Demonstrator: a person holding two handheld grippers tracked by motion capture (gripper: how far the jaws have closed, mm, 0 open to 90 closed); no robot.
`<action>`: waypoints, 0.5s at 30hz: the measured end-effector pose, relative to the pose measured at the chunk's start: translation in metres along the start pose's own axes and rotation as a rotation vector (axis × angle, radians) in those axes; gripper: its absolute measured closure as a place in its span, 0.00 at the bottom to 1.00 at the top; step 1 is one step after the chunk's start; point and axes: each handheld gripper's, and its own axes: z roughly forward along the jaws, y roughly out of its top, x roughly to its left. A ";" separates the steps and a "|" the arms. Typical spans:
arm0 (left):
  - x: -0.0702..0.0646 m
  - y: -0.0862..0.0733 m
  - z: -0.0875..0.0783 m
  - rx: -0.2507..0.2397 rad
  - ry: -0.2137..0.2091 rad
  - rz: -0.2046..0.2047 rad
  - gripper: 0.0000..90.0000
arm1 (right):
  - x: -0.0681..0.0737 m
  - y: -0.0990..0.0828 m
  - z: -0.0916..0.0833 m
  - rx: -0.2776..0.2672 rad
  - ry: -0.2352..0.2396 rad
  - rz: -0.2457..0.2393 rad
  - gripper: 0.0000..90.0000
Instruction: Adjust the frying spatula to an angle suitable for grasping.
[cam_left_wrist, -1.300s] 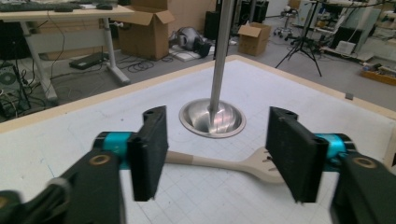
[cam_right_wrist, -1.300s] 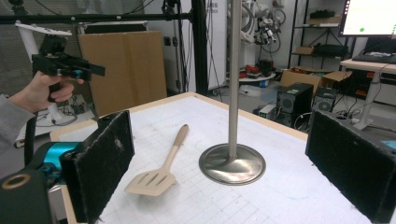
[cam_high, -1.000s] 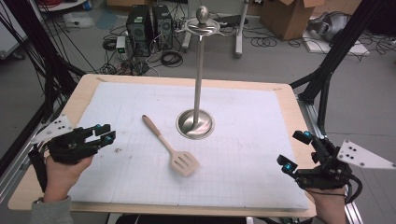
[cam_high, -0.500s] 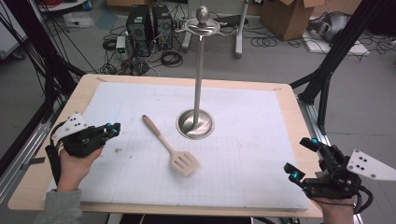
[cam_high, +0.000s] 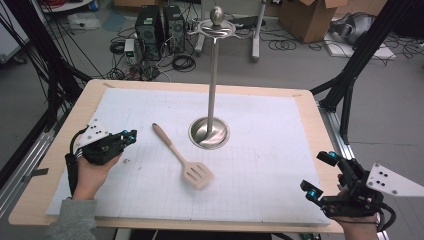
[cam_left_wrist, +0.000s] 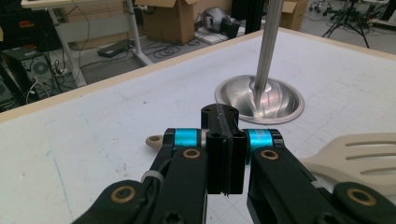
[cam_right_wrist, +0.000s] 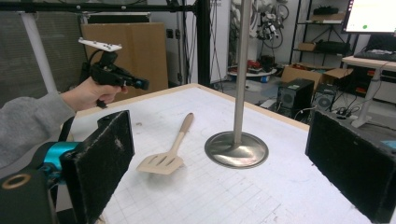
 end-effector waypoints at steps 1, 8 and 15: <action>-0.001 -0.001 0.003 0.003 0.003 -0.003 0.99 | 0.001 0.000 0.000 0.004 0.004 0.002 0.08; -0.002 -0.005 0.023 -0.013 -0.002 -0.011 1.00 | 0.004 -0.002 0.001 0.013 0.010 0.000 0.08; -0.004 -0.004 0.037 0.005 -0.020 -0.008 1.00 | 0.006 -0.004 0.001 0.030 0.012 0.001 0.08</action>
